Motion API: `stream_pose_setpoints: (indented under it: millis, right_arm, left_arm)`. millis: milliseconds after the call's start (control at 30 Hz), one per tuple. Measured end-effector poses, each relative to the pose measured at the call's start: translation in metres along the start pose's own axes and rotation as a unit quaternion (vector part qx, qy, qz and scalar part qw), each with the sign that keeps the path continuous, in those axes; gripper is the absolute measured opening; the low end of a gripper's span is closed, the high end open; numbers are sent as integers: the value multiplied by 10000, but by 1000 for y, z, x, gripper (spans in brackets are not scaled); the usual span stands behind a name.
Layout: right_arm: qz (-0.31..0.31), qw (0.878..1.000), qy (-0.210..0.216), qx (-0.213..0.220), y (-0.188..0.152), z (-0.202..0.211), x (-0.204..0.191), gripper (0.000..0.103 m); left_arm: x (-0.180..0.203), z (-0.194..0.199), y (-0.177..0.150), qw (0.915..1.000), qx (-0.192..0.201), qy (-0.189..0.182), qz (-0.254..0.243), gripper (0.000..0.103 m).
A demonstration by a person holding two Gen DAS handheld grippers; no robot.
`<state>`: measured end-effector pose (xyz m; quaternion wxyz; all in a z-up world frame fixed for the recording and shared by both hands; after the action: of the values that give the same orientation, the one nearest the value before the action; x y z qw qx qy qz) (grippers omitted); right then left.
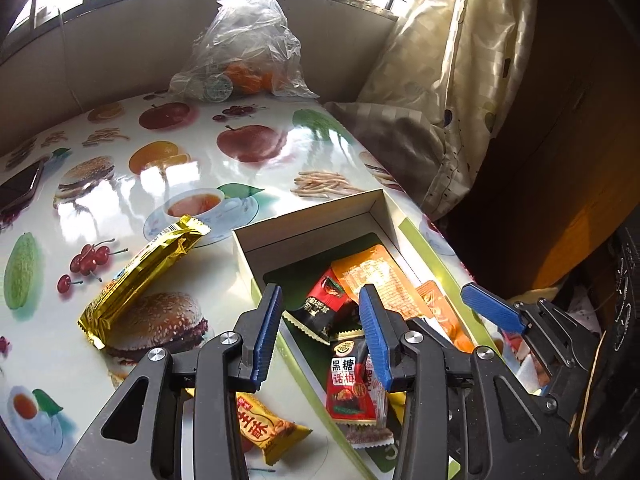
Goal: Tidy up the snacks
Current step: 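Open both tools to drop the packet and red candy into the box, then withdraw both tools toward the yellow peanut candy and gold bar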
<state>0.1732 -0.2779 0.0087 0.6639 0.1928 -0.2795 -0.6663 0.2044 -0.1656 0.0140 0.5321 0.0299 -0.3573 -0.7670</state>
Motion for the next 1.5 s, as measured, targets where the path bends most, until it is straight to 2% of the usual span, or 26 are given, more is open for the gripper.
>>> stream_pose_setpoints:
  millis: [733, 1500]
  right_arm:
    - [-122, 9990, 288, 304, 2, 43, -25, 57]
    - [44, 9980, 526, 359, 1, 57, -58, 57]
  left_arm:
    - [-11, 68, -19, 9981, 499, 355, -30, 41]
    - [-38, 100, -35, 9959, 676, 565, 224, 42]
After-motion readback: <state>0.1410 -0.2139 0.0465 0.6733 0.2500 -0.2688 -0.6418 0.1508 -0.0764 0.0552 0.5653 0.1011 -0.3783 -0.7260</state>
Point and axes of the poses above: each gripper's, at about its wrist camera, not at the fingertips, and z roughly against the way its jaws point, x to its right, y to its top, the point moved 6 cm from there along -z, roughly the way its jaws point, and after that the axes turned 6 degrees about -y, right-handed, at the moved point
